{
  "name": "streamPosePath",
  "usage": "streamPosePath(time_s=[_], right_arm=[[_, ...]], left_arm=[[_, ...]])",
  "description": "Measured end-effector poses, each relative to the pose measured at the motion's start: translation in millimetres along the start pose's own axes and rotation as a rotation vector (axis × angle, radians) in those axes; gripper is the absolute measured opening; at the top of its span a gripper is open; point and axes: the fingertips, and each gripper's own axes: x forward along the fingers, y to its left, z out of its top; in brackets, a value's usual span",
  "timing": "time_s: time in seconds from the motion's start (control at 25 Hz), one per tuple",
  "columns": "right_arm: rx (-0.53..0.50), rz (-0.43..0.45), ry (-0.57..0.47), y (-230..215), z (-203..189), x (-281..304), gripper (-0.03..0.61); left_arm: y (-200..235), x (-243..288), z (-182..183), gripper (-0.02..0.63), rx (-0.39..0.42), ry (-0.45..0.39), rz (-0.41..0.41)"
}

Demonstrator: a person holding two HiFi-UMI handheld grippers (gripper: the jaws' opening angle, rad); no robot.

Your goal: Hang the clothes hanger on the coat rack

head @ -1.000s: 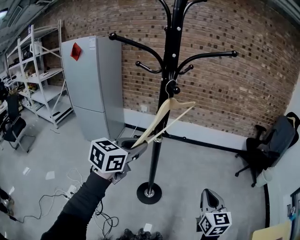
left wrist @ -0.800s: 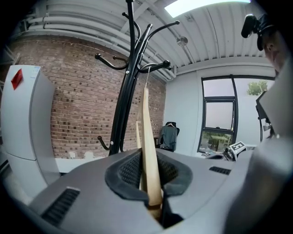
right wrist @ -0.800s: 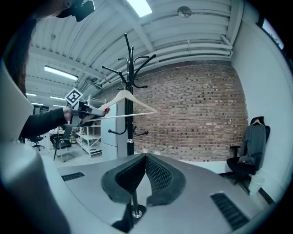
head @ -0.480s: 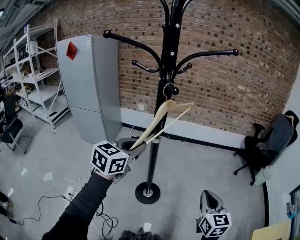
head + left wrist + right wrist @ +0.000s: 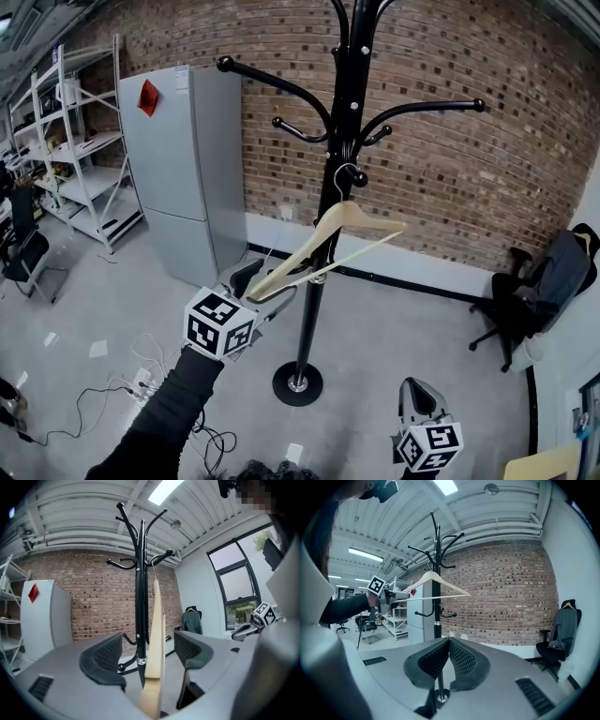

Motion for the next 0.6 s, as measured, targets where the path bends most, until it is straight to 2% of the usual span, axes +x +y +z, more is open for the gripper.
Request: streamPosePath(time_s=[0.12, 0.32, 0.48, 0.6], right_arm=[[-0.002, 0.007, 0.0, 2, 0, -2, 0.011], [-0.012, 0.021, -0.01, 6, 1, -4, 0.011], [-0.016, 0.033, -0.022, 10, 4, -9, 0.011], [-0.017, 0.043, -0.028, 14, 3, -14, 0.011]], left_arm=[[8, -13, -1, 0.358, 0.016, -0.002, 0.051], [12, -36, -8, 0.365, -0.005, -0.007, 0.096], [12, -58, -25, 0.365, -0.035, 0.016, 0.135], [2, -73, -42, 0.365, -0.081, 0.032, 0.133]])
